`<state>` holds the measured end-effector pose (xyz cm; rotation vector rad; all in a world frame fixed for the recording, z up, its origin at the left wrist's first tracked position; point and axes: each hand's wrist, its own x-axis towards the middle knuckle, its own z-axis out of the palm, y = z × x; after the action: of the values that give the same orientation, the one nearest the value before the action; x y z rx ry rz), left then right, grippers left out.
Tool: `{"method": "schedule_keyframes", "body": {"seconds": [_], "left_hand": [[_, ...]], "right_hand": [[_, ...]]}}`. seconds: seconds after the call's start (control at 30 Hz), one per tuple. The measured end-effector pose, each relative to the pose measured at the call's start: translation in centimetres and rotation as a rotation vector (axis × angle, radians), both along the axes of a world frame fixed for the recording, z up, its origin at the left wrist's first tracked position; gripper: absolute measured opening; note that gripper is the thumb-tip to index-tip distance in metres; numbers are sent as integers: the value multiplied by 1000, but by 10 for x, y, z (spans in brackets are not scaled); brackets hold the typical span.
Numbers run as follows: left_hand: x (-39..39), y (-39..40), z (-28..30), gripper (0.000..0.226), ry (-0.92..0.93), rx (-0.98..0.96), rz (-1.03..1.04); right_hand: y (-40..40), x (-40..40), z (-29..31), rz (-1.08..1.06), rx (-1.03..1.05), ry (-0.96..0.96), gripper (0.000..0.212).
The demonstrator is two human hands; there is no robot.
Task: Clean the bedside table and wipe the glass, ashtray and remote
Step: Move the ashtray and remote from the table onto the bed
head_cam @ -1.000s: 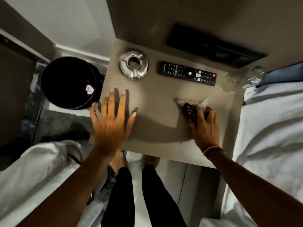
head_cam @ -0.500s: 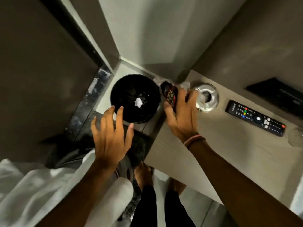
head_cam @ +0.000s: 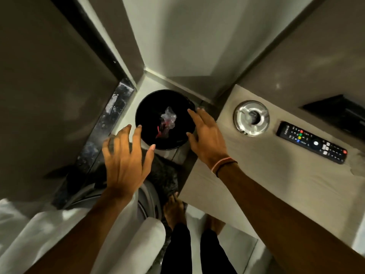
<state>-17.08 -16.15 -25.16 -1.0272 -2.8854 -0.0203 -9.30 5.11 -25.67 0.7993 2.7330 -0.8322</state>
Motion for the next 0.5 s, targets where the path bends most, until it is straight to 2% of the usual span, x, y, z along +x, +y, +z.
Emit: {"method": "schedule_keyframes", "body": {"seconds": [0.1, 0.17, 0.27, 0.4, 0.5], "left_hand": [[12, 20, 8, 59, -56, 9, -61], [21, 39, 16, 60, -82, 19, -129], [39, 79, 30, 60, -109, 51, -247], [60, 154, 45, 67, -303, 78, -409], [71, 224, 52, 81, -397, -67, -546]], "right_hand": [[15, 44, 15, -56, 144, 127, 51], [30, 79, 25, -129, 270, 124, 47], [60, 132, 36, -247, 402, 28, 49], [117, 187, 50, -330, 379, -163, 57], [169, 215, 57, -349, 337, -312, 70]]}}
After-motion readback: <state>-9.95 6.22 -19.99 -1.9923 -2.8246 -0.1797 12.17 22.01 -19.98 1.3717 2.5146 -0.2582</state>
